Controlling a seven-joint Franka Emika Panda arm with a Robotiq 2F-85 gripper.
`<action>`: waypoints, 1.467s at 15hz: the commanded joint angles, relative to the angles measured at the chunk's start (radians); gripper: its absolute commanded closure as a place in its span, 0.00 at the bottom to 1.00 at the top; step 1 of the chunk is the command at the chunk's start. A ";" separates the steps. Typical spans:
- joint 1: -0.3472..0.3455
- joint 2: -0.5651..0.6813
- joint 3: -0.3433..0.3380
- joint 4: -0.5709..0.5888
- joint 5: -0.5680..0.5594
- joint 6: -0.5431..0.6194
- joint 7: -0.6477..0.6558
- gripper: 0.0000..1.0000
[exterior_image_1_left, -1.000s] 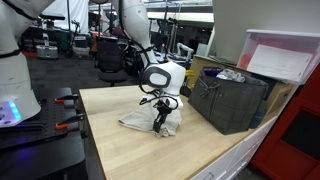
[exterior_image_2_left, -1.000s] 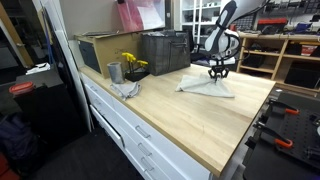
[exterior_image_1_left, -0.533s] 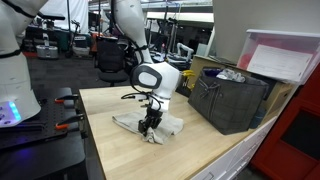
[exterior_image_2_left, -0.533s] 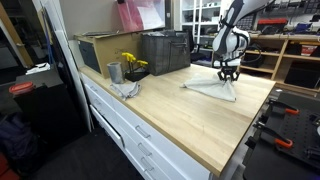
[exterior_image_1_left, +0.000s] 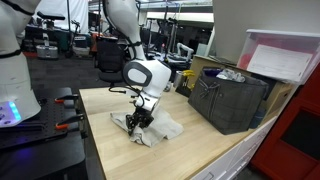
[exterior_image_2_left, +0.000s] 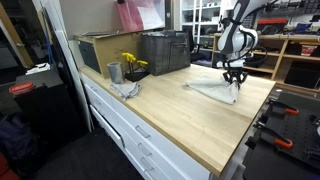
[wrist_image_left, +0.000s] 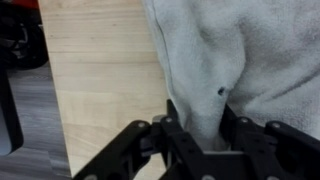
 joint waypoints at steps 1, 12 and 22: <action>0.085 -0.113 -0.069 -0.085 -0.144 -0.036 0.062 0.25; -0.016 -0.205 -0.011 -0.079 -0.306 -0.023 -0.126 0.00; -0.066 -0.092 0.048 -0.039 -0.195 -0.041 -0.330 0.29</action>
